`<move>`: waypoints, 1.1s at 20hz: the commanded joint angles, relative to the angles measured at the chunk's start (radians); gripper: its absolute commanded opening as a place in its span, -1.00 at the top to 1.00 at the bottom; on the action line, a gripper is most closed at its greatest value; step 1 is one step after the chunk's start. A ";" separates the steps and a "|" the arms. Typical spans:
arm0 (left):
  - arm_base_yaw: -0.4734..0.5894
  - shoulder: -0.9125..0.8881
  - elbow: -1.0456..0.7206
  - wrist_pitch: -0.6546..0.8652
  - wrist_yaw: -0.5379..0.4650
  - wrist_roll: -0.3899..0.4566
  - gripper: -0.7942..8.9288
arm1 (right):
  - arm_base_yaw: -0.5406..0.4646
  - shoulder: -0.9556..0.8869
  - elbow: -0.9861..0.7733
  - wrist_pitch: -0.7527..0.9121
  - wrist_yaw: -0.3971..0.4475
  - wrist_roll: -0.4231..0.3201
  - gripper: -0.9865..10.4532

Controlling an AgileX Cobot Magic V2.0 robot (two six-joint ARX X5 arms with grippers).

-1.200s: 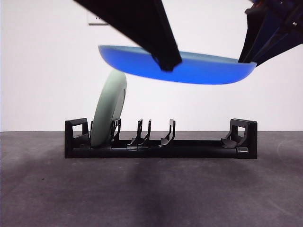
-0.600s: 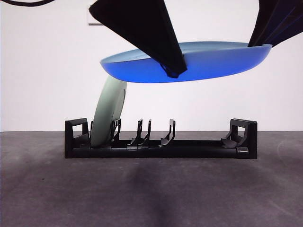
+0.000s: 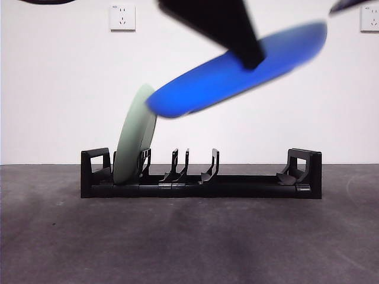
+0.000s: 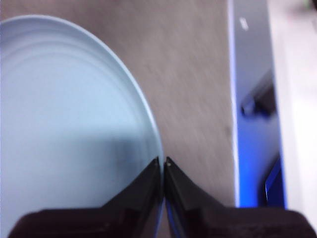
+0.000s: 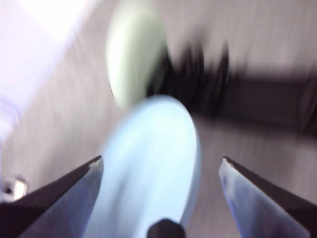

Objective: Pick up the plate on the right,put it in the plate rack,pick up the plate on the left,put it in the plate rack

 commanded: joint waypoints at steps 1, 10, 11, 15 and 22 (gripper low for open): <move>0.030 0.002 -0.004 0.130 0.005 -0.125 0.85 | -0.015 -0.072 0.000 0.053 0.069 0.000 0.13; 0.288 0.025 -0.004 0.585 0.336 -0.492 0.86 | -0.020 -0.262 0.000 0.073 0.340 -0.021 0.18; 0.317 0.033 -0.004 0.634 0.370 -0.535 0.86 | -0.020 -0.269 0.000 0.070 0.341 -0.021 0.18; 0.409 0.089 -0.004 0.807 0.456 -0.695 0.86 | -0.020 -0.273 0.000 0.049 0.340 -0.020 0.18; 0.523 0.226 0.002 1.012 0.503 -0.885 0.86 | -0.020 -0.263 0.000 0.028 0.340 -0.021 0.18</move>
